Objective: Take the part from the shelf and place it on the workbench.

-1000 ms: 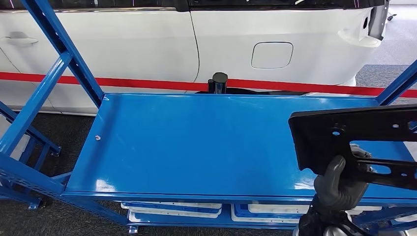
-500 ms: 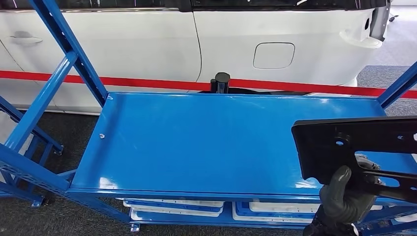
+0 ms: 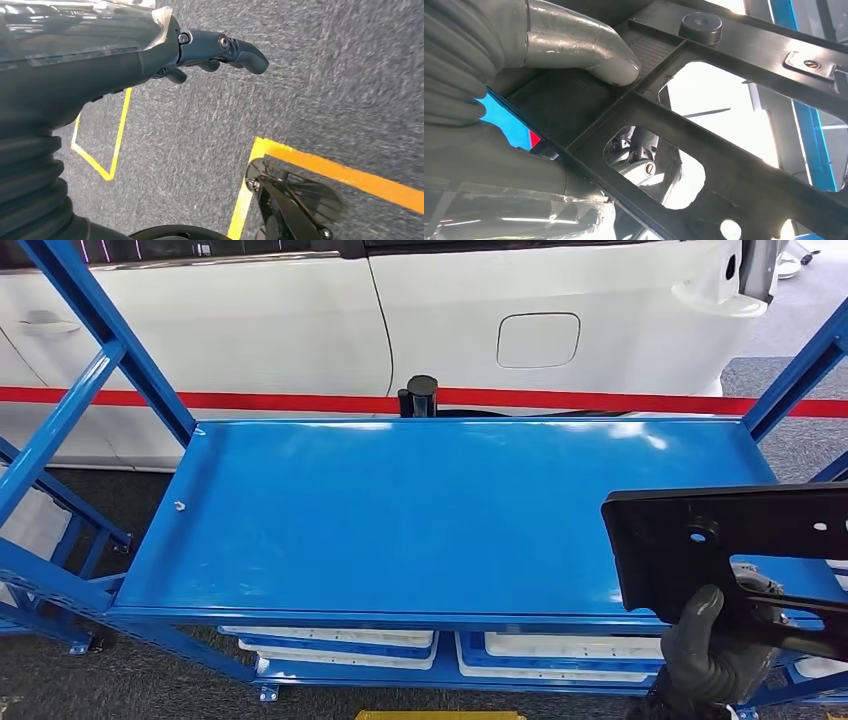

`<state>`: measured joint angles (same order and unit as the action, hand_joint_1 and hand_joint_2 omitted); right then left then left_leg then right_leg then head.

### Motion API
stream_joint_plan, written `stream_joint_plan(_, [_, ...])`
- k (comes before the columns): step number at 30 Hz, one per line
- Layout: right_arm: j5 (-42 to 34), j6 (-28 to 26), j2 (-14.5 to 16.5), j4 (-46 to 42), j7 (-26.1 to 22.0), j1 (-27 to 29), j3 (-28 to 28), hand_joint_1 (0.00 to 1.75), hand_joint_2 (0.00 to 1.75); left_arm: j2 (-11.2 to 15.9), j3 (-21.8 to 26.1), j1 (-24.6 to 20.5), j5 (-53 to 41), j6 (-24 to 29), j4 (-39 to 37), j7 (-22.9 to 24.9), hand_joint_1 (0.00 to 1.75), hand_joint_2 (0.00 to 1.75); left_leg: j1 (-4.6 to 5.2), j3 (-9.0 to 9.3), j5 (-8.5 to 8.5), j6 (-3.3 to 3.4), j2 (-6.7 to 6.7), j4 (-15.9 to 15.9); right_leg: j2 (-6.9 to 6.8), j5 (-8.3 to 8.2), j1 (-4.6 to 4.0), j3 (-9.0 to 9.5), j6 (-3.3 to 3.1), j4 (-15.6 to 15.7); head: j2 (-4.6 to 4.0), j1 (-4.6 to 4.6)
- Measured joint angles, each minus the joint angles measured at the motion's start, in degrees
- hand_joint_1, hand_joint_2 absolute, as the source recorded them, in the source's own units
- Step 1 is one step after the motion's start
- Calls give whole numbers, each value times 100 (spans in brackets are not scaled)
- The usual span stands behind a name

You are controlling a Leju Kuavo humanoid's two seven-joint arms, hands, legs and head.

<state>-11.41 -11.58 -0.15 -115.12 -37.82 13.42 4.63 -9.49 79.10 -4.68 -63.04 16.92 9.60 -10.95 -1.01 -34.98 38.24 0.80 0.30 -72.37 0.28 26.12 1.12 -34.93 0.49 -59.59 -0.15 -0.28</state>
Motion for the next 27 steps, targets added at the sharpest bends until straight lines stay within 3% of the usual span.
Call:
stream_joint_plan(3, [-1,0,1,-2,0,12,-17,175,175,11,-2,-10,0,0,2,0,0,175,55,658,-428,154,-26,1033,13,-108,-54,-86,14,1,0,3])
stream_joint_plan(5, [2,0,-2,-10,-1,17,-30,175,175,20,-3,-20,0,1,3,0,0,175,111,898,-538,198,-36,1469,9,-182,-53,-103,73,13,0,3])
stream_joint_plan(8, [2,0,-8,-28,-2,31,-43,175,175,20,-4,-21,0,1,2,0,0,175,152,840,-698,216,-27,1558,-12,-270,-21,-121,197,47,0,-16])
stream_joint_plan(9, [1,-1,-11,-34,-2,36,-46,175,175,21,-4,-22,0,2,2,0,0,175,143,800,-779,242,-11,1597,-15,-195,-17,-166,202,-6,0,-7])
stream_joint_plan(11, [3,-3,-24,-40,-2,40,-52,175,175,21,-4,-22,0,1,2,0,0,175,118,672,-937,282,27,1650,-17,219,-10,-325,147,-435,0,14])
stream_joint_plan(13, [5,-6,-37,-42,-2,41,-54,175,175,15,-4,-19,0,0,2,0,0,175,119,511,-1058,296,50,1644,-18,651,-4,-479,133,-1121,0,33])
stream_joint_plan(15, [13,-14,-45,-42,-2,43,-55,175,175,9,-4,-17,0,-2,2,1,0,175,117,369,-1161,280,72,1632,-18,734,5,-468,218,-1510,0,36])
stream_joint_plan(17, [26,-27,-48,-42,-2,44,-55,175,175,7,-4,-17,0,-9,1,4,0,175,105,245,-1243,249,85,1612,-20,542,23,-173,347,-1294,0,35])
stream_joint_plan(19, [40,-42,-50,-41,-2,33,-54,175,175,8,-4,-18,0,-17,1,9,0,175,99,138,-1312,197,86,1555,-24,402,42,417,432,-535,0,40])
stream_joint_plan(20, [49,-48,-52,-40,-1,23,-54,175,175,8,-4,-18,1,-19,1,11,0,175,105,90,-1348,163,84,1516,-22,421,38,692,420,-134,0,37])
stream_joint_plan(21, [56,-50,-55,-39,-1,16,-53,175,175,8,-4,-18,2,-19,1,12,0,175,114,59,-1385,129,82,1482,-21,476,30,855,389,145,0,32])
stream_joint_plan(22, [63,-51,-59,-37,0,7,-52,175,175,7,-4,-18,5,-20,1,13,0,175,121,31,-1425,94,79,1463,-19,532,9,920,343,290,0,25])
stream_joint_plan(24, [68,-52,-67,-32,2,-6,-52,175,175,4,-4,-16,13,-17,0,19,0,175,105,-1,-1464,29,64,1444,-26,503,11,845,242,306,0,11])
stream_joint_plan(25, [70,-50,-72,-29,4,-21,-53,175,175,4,-3,-15,17,-14,0,23,0,175,93,-34,-1377,-4,48,1388,-33,460,21,805,173,304,0,5])
stream_joint_plan(27, [71,-28,-78,-19,14,-64,-53,175,175,-1,-2,-14,24,-5,0,34,0,175,71,-172,-917,-62,10,987,-52,351,48,692,36,315,0,-9])
